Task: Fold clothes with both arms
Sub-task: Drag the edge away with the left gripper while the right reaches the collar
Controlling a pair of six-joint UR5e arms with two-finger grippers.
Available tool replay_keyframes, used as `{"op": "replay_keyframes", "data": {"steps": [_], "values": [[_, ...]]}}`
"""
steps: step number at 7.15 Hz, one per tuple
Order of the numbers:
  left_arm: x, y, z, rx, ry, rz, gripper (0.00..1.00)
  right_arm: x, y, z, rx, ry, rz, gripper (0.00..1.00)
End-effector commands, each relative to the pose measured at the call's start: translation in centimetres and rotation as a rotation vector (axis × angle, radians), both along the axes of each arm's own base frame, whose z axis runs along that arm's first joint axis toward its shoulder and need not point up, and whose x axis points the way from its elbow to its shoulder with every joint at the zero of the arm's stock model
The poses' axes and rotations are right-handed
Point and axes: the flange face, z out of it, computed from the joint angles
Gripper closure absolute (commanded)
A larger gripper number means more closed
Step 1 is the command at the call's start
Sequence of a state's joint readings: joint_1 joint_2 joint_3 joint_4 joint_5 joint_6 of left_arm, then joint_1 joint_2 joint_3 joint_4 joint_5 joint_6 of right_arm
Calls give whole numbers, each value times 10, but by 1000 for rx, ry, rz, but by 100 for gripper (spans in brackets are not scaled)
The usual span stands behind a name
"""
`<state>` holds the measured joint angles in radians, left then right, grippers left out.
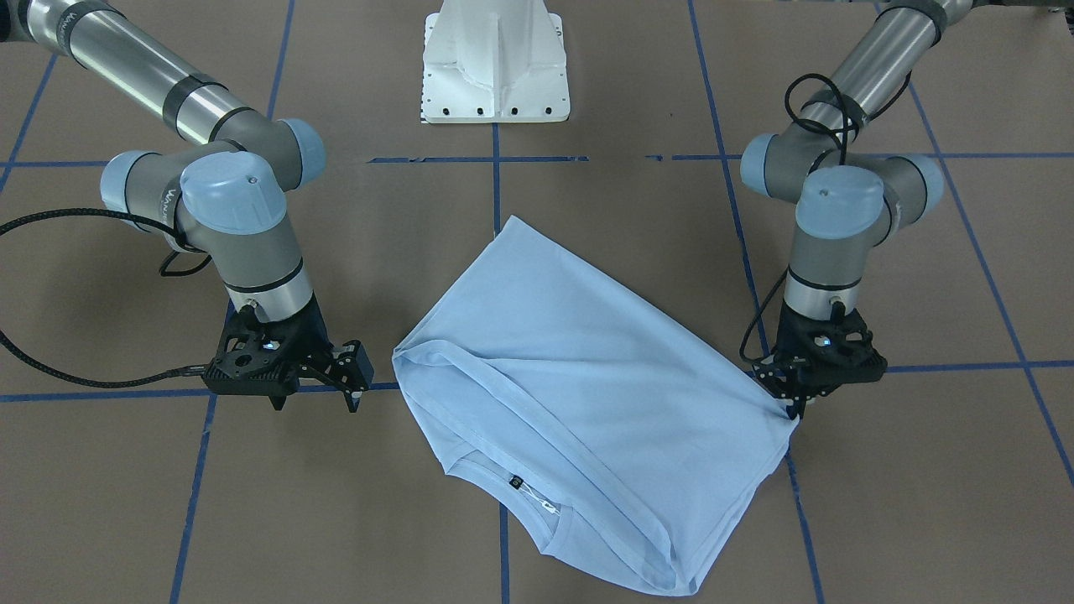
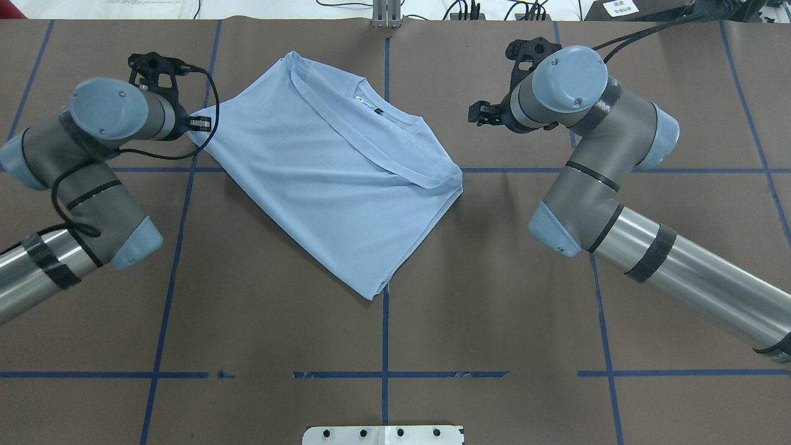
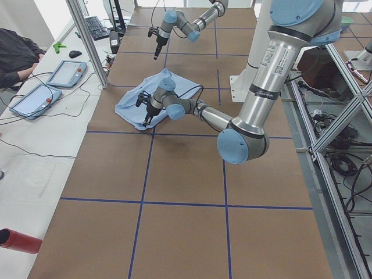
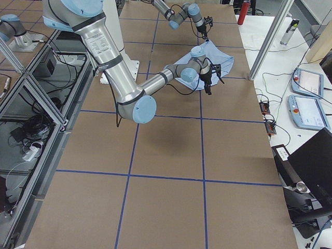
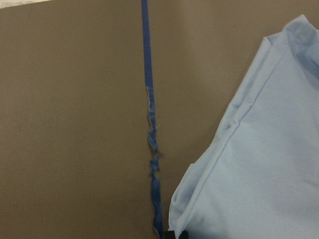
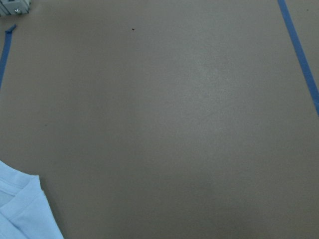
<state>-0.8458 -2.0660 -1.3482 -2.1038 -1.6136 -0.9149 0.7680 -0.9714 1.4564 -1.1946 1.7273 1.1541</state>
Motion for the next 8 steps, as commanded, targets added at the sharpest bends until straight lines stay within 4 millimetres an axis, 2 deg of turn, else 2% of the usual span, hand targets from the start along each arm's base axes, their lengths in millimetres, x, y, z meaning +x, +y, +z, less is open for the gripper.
{"op": "replay_keyframes", "data": {"steps": [1, 2, 3, 4, 5, 6, 7, 8], "values": [[4, -75, 24, 36, -19, -27, 100, 7, 5, -1, 7, -7, 2, 0], [5, -82, 39, 71, -11, -31, 100, 7, 6, -2, 8, -9, 1, 0], [-13, -89, 33, 114, -24, -11, 97, 3, 7, -9, 7, -21, 4, 0], [-25, -80, 28, 170, -32, 20, 1, -3, 10, -16, -5, -39, 15, 0], [-36, -59, 11, 194, 39, 63, 0, -24, 13, -38, -28, -75, 36, 0], [-45, -34, 3, 196, 107, 122, 0, -49, 16, -60, -50, -105, 44, 0], [-49, -27, -7, 206, 132, 124, 0, -82, 16, -75, -66, -108, 100, 6], [-49, -24, -12, 203, 148, 116, 0, -106, 19, -84, -51, -91, 114, 58]]}}
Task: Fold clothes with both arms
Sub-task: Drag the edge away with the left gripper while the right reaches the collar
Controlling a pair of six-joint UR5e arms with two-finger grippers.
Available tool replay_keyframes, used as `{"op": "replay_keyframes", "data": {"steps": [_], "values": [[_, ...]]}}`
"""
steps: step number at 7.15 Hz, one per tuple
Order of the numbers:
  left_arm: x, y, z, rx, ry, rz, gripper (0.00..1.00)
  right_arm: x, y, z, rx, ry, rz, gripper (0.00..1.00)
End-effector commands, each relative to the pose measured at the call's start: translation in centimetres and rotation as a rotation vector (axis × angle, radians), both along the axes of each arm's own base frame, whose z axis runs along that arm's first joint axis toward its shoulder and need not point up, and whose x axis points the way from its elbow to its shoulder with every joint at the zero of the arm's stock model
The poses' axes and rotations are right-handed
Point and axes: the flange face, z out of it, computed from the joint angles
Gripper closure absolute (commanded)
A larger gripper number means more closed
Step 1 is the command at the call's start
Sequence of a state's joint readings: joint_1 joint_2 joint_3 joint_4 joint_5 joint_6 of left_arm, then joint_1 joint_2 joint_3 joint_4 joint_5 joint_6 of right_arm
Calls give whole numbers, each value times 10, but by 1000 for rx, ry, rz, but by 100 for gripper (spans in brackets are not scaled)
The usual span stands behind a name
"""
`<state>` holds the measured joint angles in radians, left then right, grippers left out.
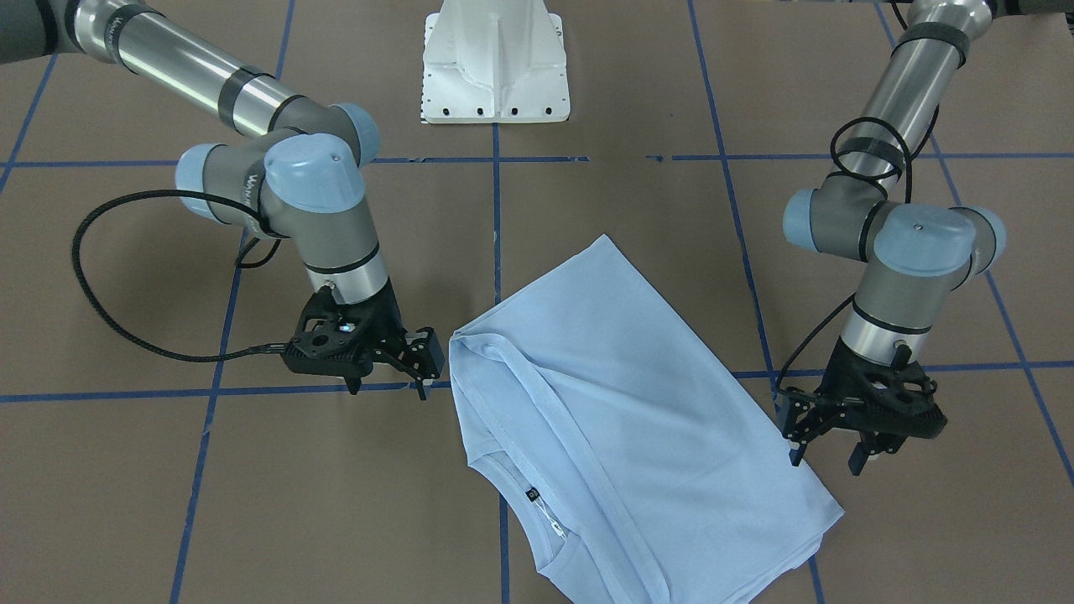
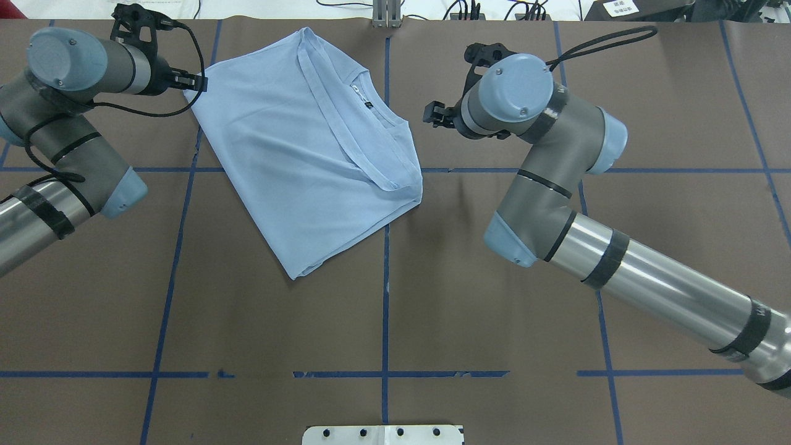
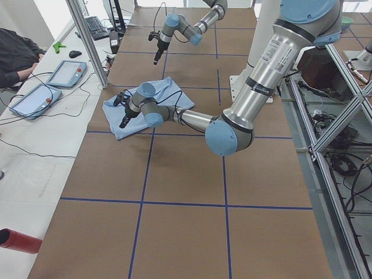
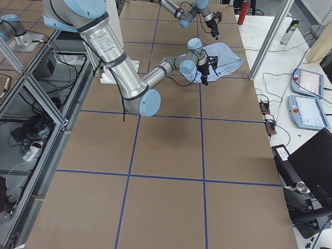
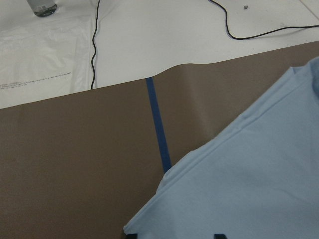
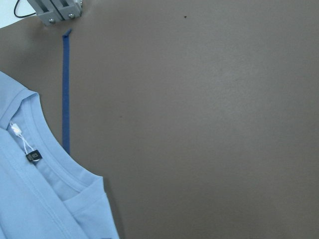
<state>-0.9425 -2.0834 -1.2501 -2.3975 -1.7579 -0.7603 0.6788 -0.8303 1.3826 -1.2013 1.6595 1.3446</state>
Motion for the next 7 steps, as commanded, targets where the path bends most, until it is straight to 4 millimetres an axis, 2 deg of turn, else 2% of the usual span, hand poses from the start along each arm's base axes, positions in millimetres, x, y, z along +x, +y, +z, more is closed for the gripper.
{"op": "replay_keyframes", "data": {"steps": [1, 2, 3, 7], "values": [[-2, 9, -9, 2, 32, 7, 0, -50, 13, -26, 2, 2, 18, 54], [-3, 9, -8, 1, 31, 7, 0, -63, 14, -23, -6, 17, 7, 48], [-3, 9, -7, 0, 30, 7, 0, -76, 12, -23, -15, 32, 3, 47], [-3, 11, -4, -5, 29, 8, 0, -95, 28, -6, -28, 60, -28, 46]]}}
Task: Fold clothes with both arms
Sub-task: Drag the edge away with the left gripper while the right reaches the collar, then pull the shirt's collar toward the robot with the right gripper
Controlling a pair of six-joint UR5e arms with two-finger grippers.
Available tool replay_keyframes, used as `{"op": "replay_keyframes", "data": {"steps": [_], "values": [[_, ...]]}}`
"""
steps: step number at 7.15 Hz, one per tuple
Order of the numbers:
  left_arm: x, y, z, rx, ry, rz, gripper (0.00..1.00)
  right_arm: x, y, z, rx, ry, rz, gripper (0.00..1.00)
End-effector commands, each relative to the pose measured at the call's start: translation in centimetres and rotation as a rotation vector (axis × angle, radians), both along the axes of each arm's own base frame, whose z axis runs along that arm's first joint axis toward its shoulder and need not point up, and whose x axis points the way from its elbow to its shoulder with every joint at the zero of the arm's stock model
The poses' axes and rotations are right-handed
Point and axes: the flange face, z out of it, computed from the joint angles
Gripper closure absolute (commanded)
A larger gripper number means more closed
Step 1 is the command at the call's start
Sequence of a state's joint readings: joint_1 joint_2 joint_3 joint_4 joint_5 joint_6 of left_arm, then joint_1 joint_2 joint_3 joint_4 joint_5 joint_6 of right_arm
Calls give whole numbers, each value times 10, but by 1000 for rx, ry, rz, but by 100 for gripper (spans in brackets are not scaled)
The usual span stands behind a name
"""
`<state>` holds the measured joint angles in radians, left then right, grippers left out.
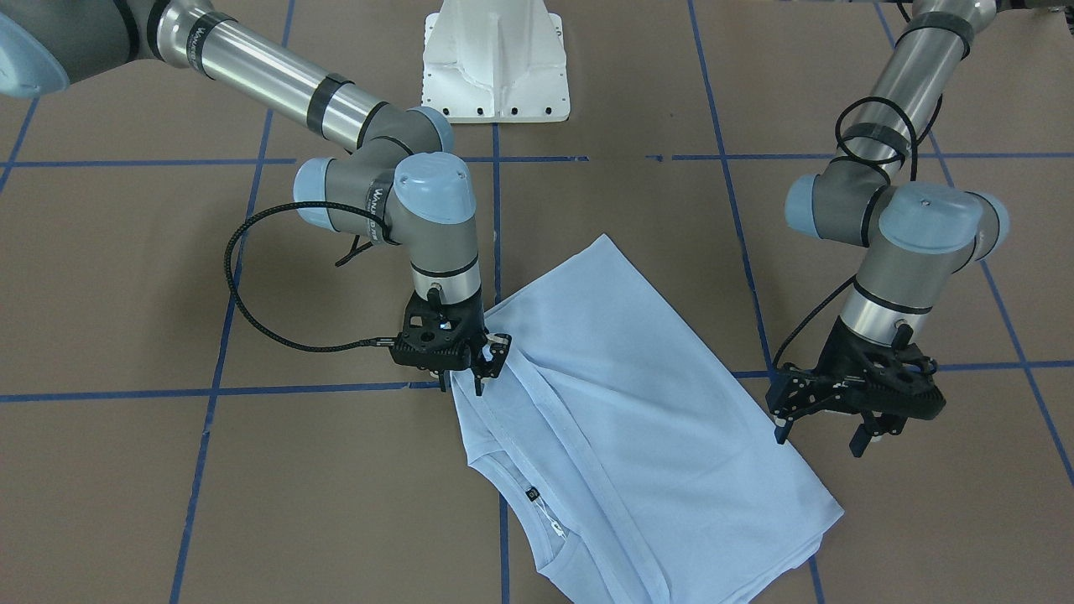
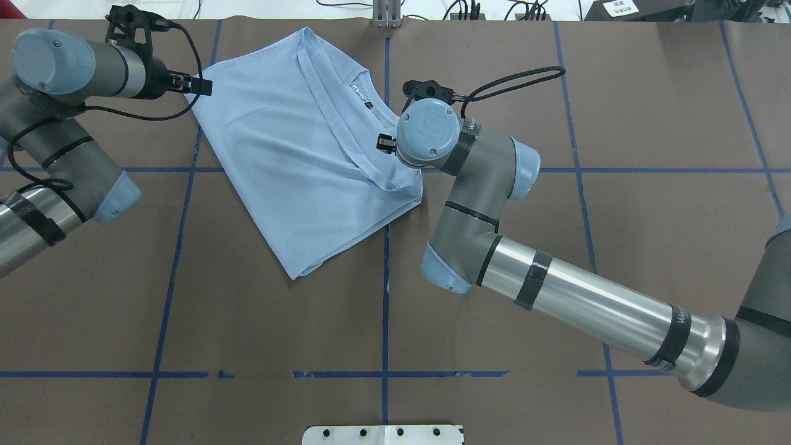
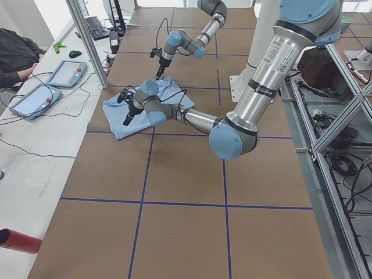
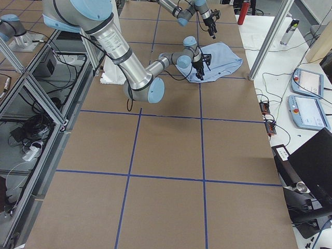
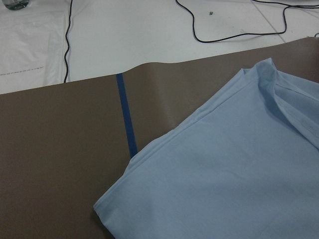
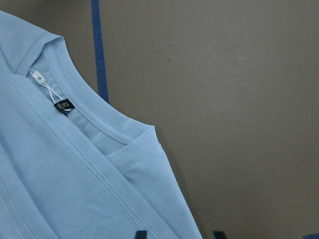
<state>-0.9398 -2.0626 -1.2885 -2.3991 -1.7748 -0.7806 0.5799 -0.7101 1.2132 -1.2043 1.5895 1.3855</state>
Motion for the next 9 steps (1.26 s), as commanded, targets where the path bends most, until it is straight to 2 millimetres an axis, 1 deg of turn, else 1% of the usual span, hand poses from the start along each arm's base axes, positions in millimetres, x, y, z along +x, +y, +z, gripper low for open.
{"op": "replay_keyframes", "data": {"steps": [1, 2, 3, 4, 5, 6, 7, 9], "values": [[0, 1, 2, -2, -1, 1, 0, -8, 7, 10, -8, 15, -13, 46], [0, 1, 2, -2, -1, 1, 0, -9, 8, 11, -9, 15, -14, 47], [0, 1, 3, -3, -2, 1, 0, -12, 10, 18, -14, 27, -18, 47], [0, 1, 3, -3, -2, 1, 0, -13, 11, 20, -8, 32, -10, 49], [1, 0, 1, -2, -1, 1, 0, -13, 11, 16, -7, 28, -9, 52], [1, 1, 3, -3, -2, 2, 0, -13, 10, 11, -5, 18, -4, 68], [0, 1, 3, -3, -2, 1, 0, -12, 9, 11, -6, 16, 0, 100], [0, 1, 3, -3, -2, 1, 0, -12, 9, 13, -25, 8, 17, 100]]}}
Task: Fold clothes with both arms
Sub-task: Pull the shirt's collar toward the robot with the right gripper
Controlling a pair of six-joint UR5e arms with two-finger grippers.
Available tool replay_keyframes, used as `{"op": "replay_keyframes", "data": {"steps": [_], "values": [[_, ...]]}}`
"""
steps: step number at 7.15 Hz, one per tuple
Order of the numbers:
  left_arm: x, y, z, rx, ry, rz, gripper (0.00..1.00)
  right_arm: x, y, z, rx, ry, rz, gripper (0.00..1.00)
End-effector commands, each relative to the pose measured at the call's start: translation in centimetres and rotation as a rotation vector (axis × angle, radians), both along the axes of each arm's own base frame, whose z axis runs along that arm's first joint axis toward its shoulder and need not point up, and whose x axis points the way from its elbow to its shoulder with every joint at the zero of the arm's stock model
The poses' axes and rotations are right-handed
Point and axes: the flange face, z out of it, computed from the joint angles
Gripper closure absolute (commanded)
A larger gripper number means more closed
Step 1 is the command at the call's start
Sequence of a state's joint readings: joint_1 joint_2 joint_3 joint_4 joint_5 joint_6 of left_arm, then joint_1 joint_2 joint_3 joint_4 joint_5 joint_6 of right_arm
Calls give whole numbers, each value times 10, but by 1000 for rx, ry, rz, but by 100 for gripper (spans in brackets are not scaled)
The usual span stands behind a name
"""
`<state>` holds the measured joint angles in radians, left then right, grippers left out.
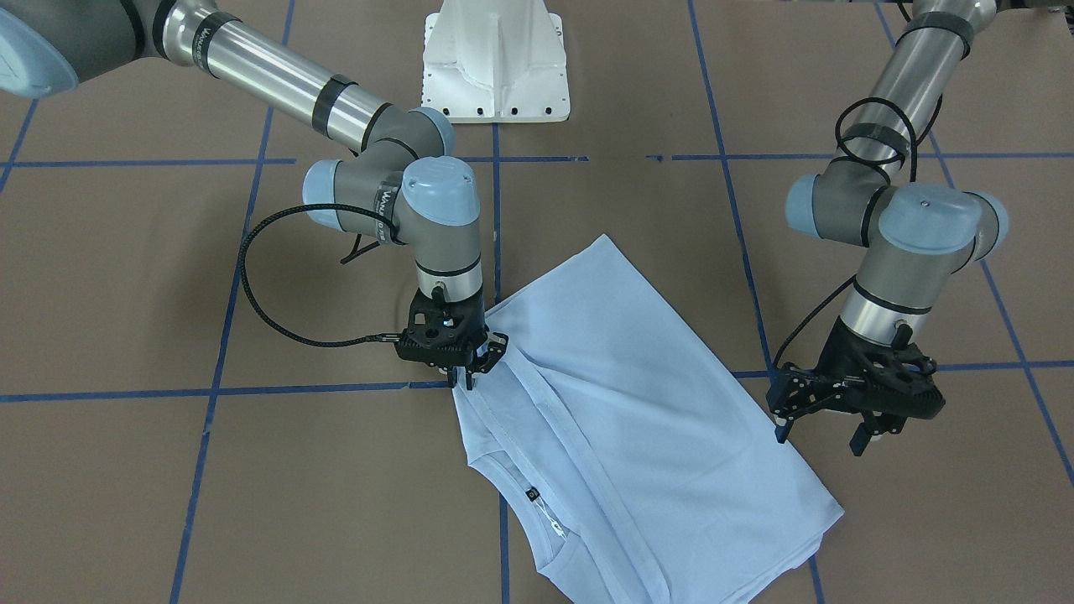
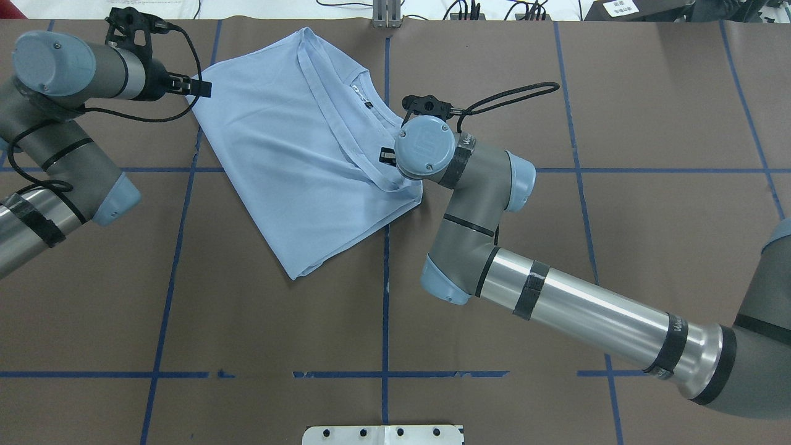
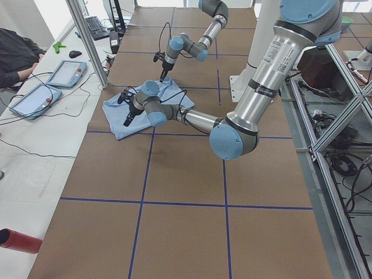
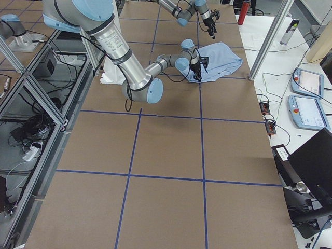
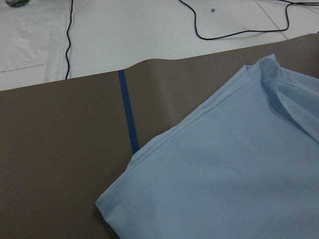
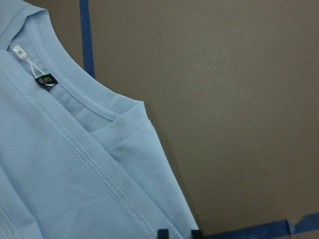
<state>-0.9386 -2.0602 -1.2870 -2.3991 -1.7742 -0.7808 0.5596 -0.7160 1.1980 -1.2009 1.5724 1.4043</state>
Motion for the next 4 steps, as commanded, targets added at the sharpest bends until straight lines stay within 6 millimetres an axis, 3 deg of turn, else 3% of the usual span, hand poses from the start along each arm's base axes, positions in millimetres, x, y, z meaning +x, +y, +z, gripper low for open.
{"op": "replay_keyframes", "data": {"steps": [1, 2, 3, 4], "values": [[1, 0, 0, 0, 0, 2, 0, 0, 0, 2, -12, -5, 12, 100], [1, 0, 0, 0, 0, 2, 0, 1, 0, 0, -1, -2, 2, 100], [1, 0, 0, 0, 0, 1, 0, 1, 0, 0, 9, 6, -9, 51], [1, 0, 0, 0, 0, 2, 0, 1, 0, 0, 9, 6, -9, 46]]}}
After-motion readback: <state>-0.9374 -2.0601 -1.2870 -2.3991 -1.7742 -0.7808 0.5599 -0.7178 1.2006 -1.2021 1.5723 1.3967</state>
